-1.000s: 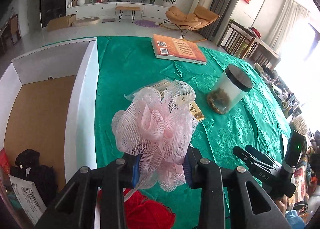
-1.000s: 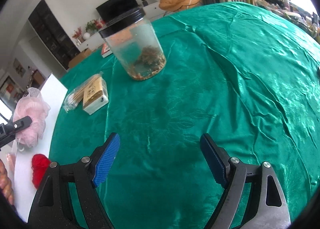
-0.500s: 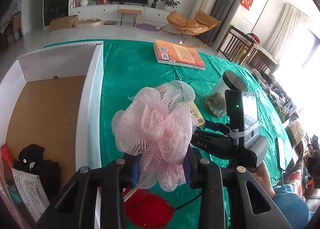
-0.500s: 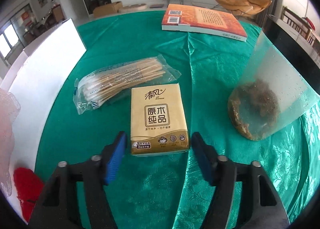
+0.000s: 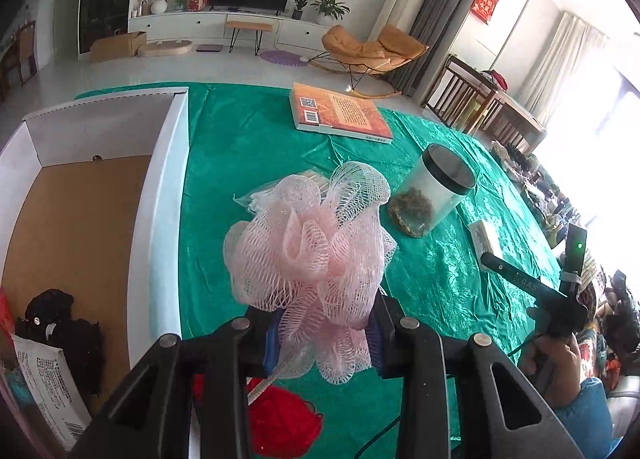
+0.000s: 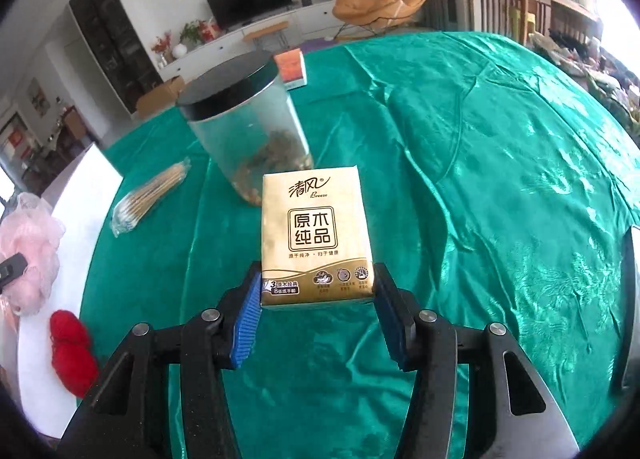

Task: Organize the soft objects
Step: 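Carry both items into the white box and open both tools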

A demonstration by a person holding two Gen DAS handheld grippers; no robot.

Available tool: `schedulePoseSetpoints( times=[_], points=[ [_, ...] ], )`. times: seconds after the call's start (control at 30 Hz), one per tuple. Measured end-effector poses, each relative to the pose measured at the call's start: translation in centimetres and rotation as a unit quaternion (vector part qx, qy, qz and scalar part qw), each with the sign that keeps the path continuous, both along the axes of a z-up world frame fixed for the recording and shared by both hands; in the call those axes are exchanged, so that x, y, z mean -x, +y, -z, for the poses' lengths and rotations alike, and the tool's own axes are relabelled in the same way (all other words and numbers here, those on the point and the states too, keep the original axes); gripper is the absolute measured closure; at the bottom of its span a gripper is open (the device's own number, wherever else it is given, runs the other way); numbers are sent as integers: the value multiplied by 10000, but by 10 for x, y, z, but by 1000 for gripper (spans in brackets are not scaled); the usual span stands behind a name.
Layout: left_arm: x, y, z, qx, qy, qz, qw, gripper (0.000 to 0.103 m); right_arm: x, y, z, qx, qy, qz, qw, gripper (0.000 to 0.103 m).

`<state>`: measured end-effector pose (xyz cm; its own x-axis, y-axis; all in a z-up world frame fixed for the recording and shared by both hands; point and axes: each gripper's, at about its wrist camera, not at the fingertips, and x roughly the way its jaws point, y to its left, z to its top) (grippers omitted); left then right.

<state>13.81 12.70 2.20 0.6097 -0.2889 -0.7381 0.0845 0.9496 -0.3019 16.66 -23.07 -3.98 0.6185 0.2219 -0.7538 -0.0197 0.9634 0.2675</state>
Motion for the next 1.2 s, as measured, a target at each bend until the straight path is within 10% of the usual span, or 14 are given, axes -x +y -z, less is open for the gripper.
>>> schedulePoseSetpoints(
  times=[0.37, 0.53, 0.8, 1.0, 1.1, 1.13, 1.2],
  points=[
    [8, 17, -30, -11, -243, -170, 9996, 69, -105, -49, 14, -159, 251, 702, 9971, 48],
    [20, 41, -47, 79, -391, -330, 9987, 69, -100, -43, -44, -64, -421, 619, 9972, 48],
    [70, 113, -65, -108, -507, -883, 9947, 69, -44, 78, -159, -75, -1222, -868, 9887, 48],
    [120, 177, -60, -587, -408, -1570, 9850, 69, 32, 221, -202, -694, -1345, -2406, 9588, 47],
    [137, 199, -49, -874, -242, -1952, 9766, 34, 68, 287, -201, -944, -1174, -3131, 9377, 47],
    [144, 204, -44, -942, -201, -2086, 9732, 7, 78, 305, -198, -1031, -1089, -3310, 9316, 43],
    [152, 212, -38, -1042, -273, -2342, 9662, 0, 91, 333, -186, -1182, -839, -3612, 9212, 24]
  ],
)
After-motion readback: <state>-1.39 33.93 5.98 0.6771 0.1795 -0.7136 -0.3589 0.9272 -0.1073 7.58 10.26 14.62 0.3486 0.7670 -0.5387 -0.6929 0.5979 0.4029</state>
